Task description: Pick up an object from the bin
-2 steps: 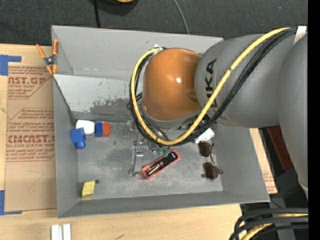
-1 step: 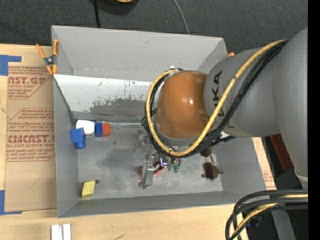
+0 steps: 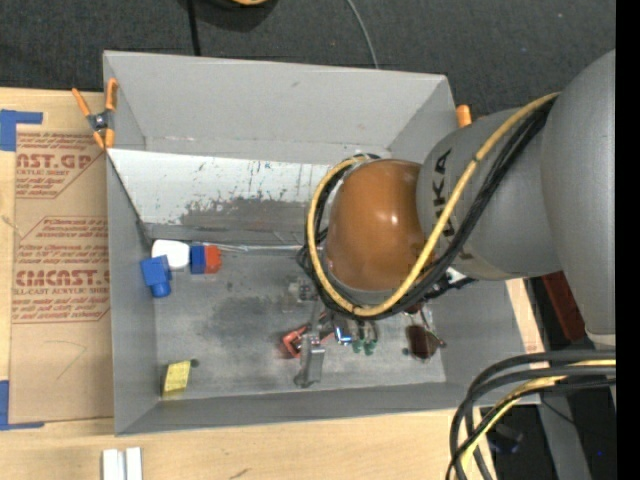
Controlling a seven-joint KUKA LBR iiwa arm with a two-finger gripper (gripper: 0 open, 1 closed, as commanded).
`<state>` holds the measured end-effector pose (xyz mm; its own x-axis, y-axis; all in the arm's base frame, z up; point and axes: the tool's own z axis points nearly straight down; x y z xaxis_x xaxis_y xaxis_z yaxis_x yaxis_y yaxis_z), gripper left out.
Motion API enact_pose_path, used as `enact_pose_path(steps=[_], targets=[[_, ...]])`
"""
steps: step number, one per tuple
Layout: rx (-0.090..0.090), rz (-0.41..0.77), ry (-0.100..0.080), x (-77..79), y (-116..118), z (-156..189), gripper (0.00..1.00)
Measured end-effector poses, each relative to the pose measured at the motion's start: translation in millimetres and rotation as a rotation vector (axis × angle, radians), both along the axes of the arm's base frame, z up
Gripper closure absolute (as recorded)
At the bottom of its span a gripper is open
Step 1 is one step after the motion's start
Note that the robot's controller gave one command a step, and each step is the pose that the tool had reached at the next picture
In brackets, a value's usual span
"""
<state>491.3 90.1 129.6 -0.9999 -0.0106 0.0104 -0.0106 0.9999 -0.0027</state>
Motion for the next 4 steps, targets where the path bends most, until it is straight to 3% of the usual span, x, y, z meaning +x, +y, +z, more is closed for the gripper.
enact_pose_path(steps=[1, 2, 3, 4], targets=[[0.006, 0.185, -0.01, 0.8, -19, -1, 0.0], [0.003, 0.097, -0.003, 0.4, -31, -12, 0.0], [0.005, 0.303, -0.005, 28.0, -42, -6, 0.0], [0.006, 0.354, -0.008, 58.4, -44, -11, 0.0]])
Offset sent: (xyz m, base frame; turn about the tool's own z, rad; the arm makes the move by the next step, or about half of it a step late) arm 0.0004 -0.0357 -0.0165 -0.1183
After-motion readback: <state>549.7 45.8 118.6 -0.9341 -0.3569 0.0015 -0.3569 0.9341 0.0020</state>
